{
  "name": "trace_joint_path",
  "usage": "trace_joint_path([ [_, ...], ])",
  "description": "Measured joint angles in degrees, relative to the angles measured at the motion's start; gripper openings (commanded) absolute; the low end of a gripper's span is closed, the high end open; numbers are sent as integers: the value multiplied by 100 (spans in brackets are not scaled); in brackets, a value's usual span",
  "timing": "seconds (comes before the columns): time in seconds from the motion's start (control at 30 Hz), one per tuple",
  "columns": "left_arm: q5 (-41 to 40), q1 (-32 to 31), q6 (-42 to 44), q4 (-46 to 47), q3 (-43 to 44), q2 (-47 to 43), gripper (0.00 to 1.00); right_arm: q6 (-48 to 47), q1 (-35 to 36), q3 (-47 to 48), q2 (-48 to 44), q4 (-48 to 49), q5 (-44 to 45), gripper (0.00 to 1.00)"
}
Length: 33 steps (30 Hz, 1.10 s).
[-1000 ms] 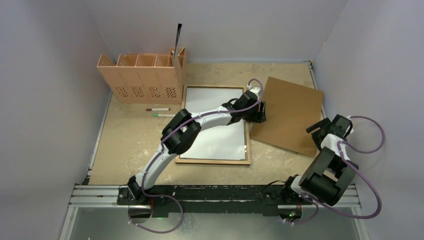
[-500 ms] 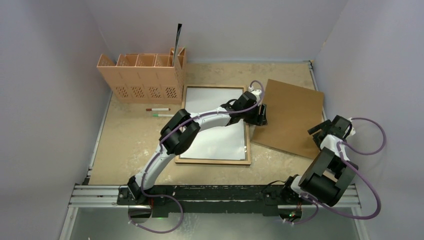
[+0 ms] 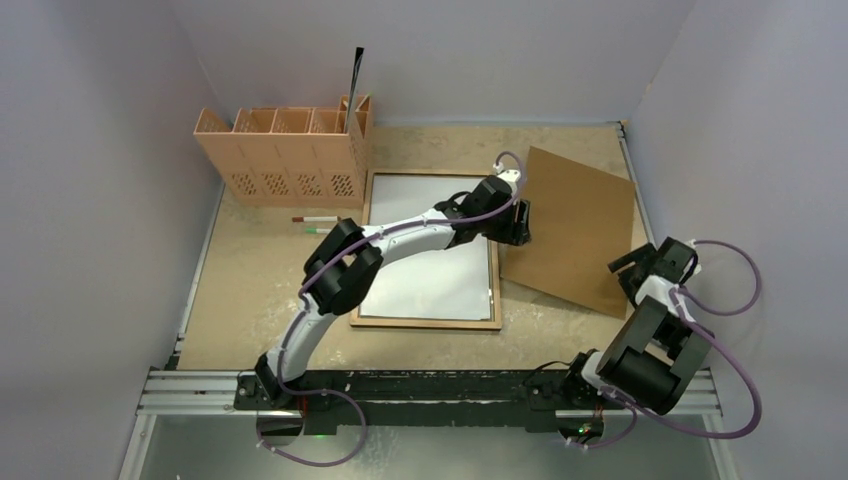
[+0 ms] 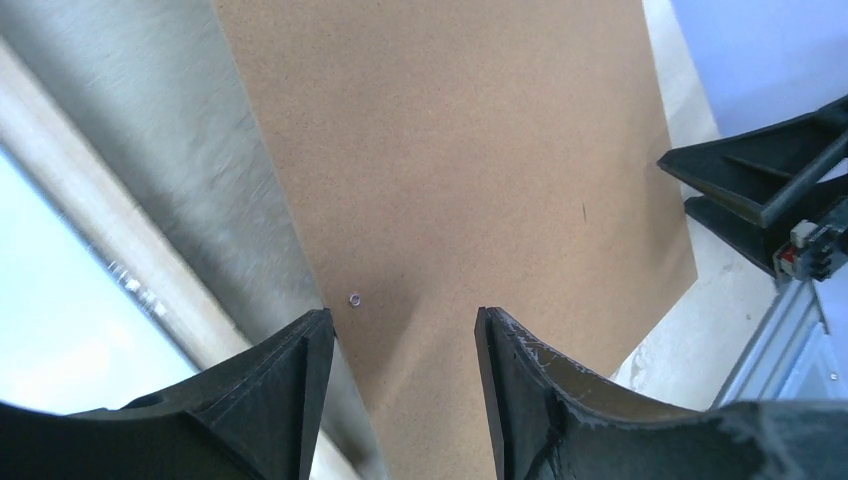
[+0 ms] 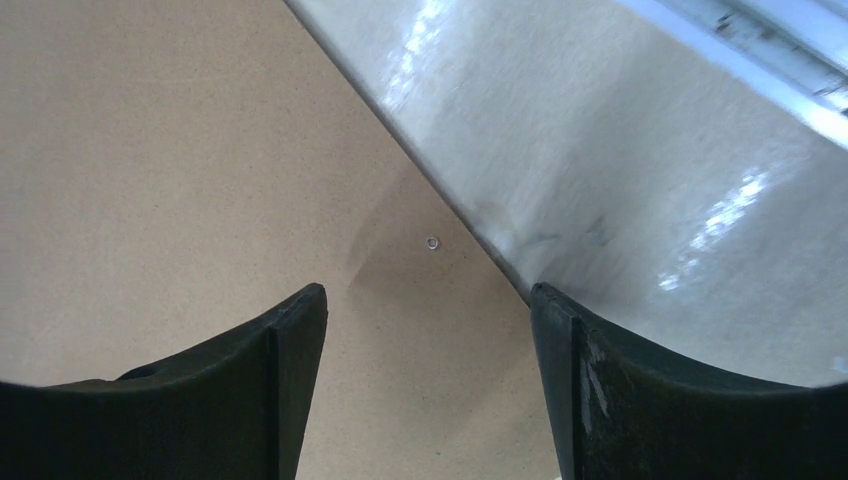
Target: Put the photo into the frame
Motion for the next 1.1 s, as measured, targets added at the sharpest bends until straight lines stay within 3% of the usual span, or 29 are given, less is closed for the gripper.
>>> trace_joint_path([
  [0.47,-964,52,-138,-431,-1652,-1023,58,306,535,-647,-879,-79,-852,74],
  [0.73,-933,260,-216,-413,-2092,-1244,68,391,603,-649,-892,-122,-885,74],
  [1.1,46,382,-721,109,-2656,-1405,65,431,603,-649,-894,-125,-866,73],
])
